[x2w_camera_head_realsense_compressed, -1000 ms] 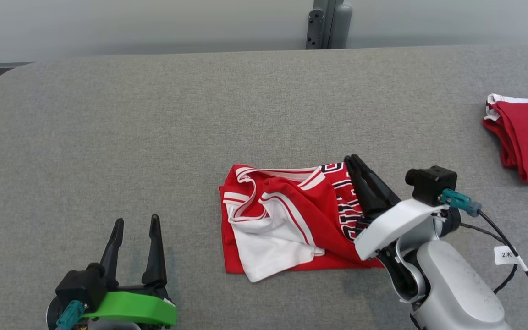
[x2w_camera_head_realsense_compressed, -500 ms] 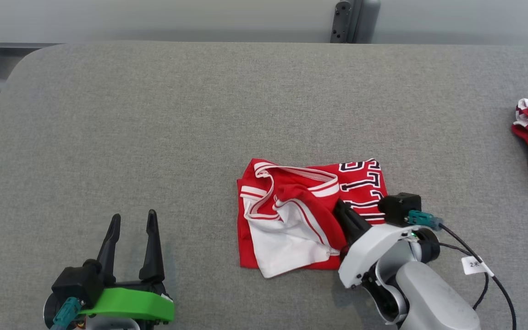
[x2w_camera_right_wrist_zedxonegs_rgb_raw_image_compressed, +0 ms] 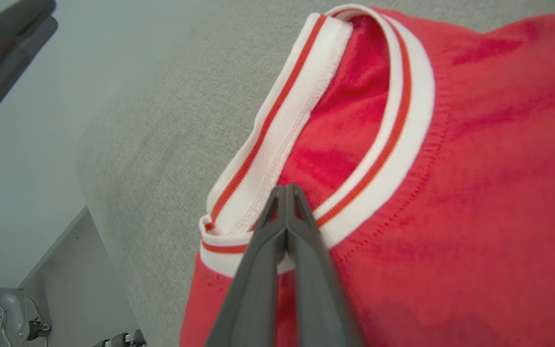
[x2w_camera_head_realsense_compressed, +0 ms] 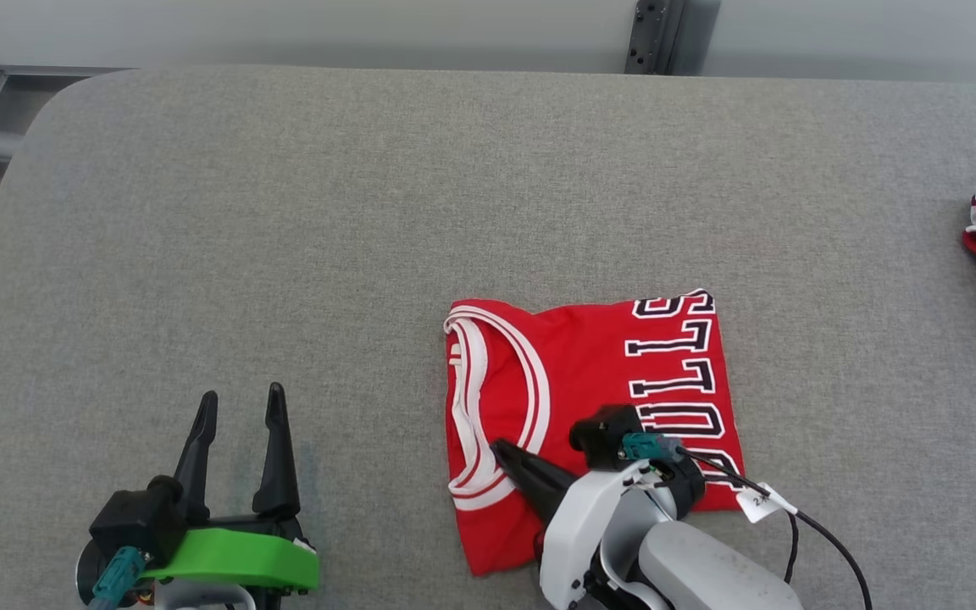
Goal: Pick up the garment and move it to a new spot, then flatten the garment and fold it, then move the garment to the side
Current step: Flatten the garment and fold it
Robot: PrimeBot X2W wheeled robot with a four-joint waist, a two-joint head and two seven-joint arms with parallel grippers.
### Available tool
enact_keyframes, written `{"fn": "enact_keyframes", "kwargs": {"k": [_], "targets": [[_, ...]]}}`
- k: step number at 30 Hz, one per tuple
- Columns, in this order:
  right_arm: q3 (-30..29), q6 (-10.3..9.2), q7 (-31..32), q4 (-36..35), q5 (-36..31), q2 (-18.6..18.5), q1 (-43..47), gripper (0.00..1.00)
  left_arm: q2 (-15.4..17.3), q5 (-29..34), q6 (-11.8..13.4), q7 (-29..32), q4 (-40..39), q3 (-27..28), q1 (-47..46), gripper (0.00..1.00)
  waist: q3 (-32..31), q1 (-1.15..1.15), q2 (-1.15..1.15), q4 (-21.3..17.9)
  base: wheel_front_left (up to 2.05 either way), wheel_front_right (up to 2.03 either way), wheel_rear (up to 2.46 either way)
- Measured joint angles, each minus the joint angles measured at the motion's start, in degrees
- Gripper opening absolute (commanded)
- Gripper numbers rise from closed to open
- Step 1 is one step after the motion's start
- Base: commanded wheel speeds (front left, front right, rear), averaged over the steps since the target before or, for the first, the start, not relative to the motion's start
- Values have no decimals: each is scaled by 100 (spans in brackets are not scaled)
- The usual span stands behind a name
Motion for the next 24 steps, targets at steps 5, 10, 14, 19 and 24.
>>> {"fn": "enact_keyframes", "kwargs": {"k": [5,10,14,19,24], "targets": [[111,0,-341,86,146,-1,-220,0,0,-49,8,0,-2,16,-1,100,11,0,0,-59,0,0,0],[-213,0,-739,30,133,-51,-396,0,0,-40,8,0,-10,29,-2,100,-9,0,0,-137,0,0,0],[-1114,0,-949,-292,-218,-216,-425,1,0,111,-32,0,-11,2,-27,100,-75,0,0,-223,0,0,0],[-2337,0,-976,-991,-954,-255,-26,100,0,191,-63,0,-24,-3,-135,100,-145,0,0,-329,0,0,0],[-3210,0,-980,-1673,-1563,-147,623,100,-1,218,-52,0,-41,-30,-160,100,-212,0,0,-439,0,0,0]]}}
